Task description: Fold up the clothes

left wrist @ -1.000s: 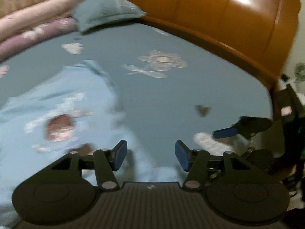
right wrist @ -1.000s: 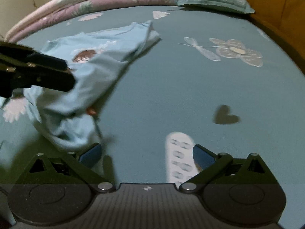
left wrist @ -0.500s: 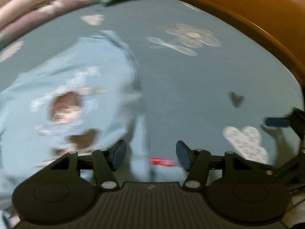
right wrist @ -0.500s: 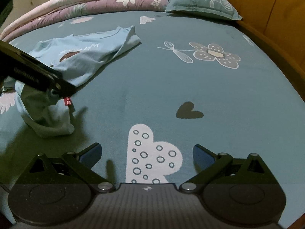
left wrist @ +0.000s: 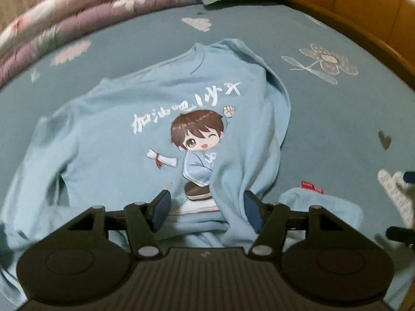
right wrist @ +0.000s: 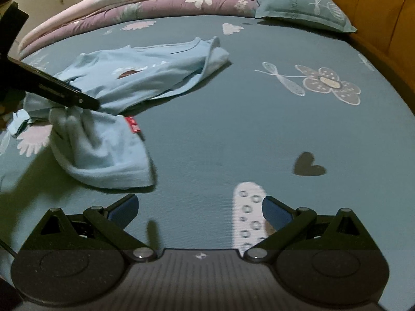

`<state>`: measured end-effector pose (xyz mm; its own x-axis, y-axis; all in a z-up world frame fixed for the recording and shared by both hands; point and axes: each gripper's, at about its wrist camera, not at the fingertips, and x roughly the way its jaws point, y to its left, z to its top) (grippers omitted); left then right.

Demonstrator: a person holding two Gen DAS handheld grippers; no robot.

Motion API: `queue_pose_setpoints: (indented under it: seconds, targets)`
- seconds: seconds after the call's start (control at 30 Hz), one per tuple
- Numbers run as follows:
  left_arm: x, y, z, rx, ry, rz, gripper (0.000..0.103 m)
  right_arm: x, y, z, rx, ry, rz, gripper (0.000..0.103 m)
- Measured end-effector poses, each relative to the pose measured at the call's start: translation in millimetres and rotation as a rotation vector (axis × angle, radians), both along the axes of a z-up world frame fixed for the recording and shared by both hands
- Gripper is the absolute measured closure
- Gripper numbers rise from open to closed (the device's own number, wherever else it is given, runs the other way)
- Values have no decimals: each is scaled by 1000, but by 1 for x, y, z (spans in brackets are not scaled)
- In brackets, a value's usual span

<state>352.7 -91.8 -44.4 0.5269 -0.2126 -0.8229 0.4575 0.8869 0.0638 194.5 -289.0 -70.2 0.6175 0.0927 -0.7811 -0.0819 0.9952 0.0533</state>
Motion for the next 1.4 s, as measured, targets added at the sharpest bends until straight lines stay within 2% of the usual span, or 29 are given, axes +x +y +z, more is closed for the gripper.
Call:
queue_pose_setpoints:
  seconds: [0.13,0.23,0.37,0.47,0.53,0.73,0.9,1.0,1.07,1.13,1.27,1.33,1.4]
  targets:
    - [14,13,6,3,-34,11,40,3,16,5,-16,-6,17,0]
    - [24,27,13,-4,-59,41,40,7,23,9,36,-12,34,0]
    - [31,41,14,-24,-46,58,39,18,30,8,115,-6,53,0]
    - [35,46,2,-6,-25,37,35,26,35,8,148,4,55,0]
    - [39,48,-2,-22,3,39,34,32,37,7,171,12,57,0]
    - [12,41,29,-93,-60,-24,36,32,44,2,165,35,56,0]
    - [-11,34,55,-153,-113,-76,33,31,34,-19,179,94,12,0]
    - [-25,15,59,-191,-96,-158,30,31,35,-22,167,78,28,0]
    - [-31,-5,51,-198,-64,-230,29,33,39,-23,142,76,42,0]
    - [-35,-25,35,-165,-32,-271,29,34,41,-24,122,71,55,0]
    - [-42,-53,4,-19,-11,-315,29,28,40,-25,117,51,75,0]
    - [-49,-60,-5,58,-28,-361,29,25,40,-25,111,41,87,0]
    - [-50,-61,-14,152,-64,-344,29,23,40,-25,103,35,94,0]
